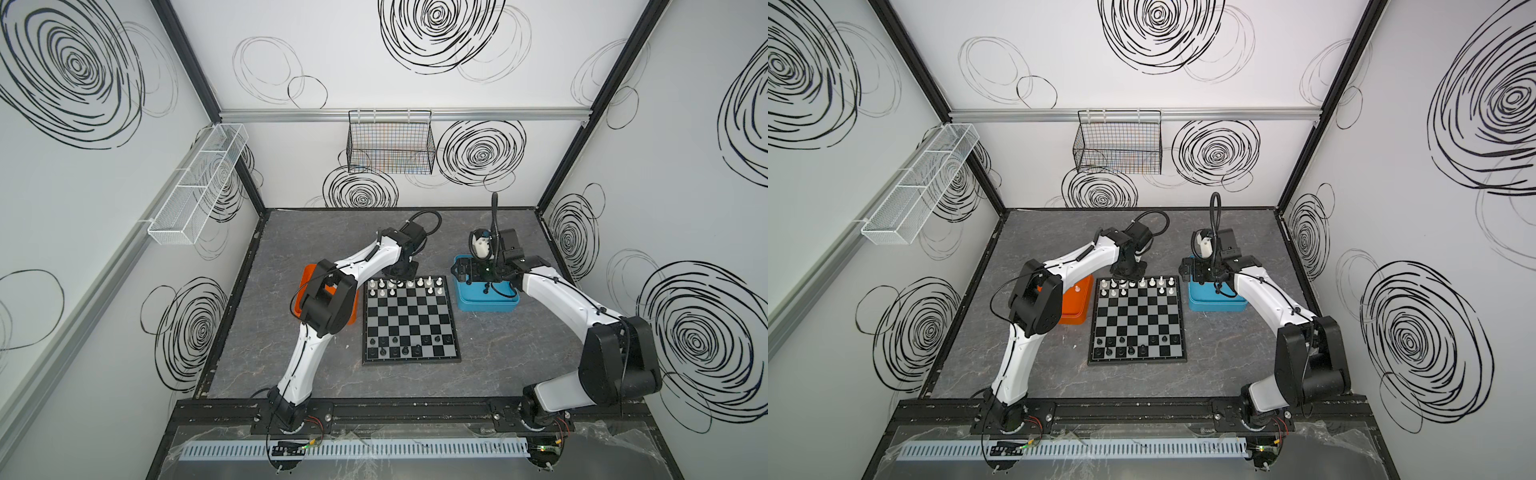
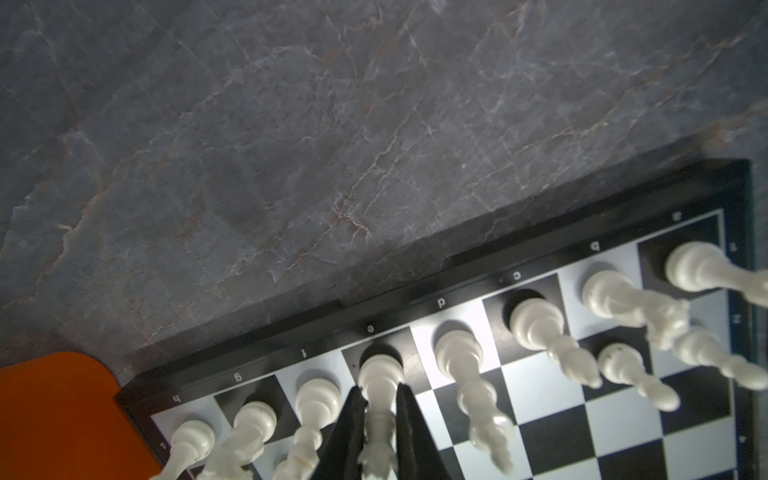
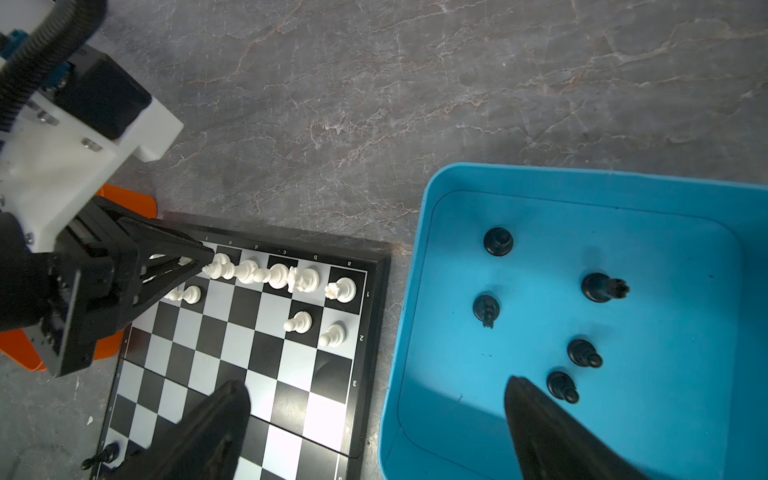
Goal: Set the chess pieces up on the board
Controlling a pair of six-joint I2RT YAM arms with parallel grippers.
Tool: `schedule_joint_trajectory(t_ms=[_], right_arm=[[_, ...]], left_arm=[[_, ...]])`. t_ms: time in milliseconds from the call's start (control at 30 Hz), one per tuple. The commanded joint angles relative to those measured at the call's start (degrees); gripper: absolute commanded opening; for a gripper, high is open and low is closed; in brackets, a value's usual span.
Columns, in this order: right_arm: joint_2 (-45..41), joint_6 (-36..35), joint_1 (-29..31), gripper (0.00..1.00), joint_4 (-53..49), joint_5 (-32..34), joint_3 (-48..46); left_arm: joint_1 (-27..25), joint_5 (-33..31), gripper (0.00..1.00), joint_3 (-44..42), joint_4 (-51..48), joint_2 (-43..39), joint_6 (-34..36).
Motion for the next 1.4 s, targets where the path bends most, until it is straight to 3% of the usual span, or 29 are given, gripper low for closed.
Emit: schedule_joint_trajectory(t_ms=[0,1367], right_arm=[[0.65,-0.33,-0.16,1.00,0.11,-0.03,-0.51],[0.88,-0.21,-0.26,1.00,0.20,-0.31,-0.62]], left_arm=[[-0.33,-0.29,0.17,0.52,-1.01,0.89,-0.08],[-0.07,-0.49,0.14,0.61,-1.10,-0.16,-0.97]])
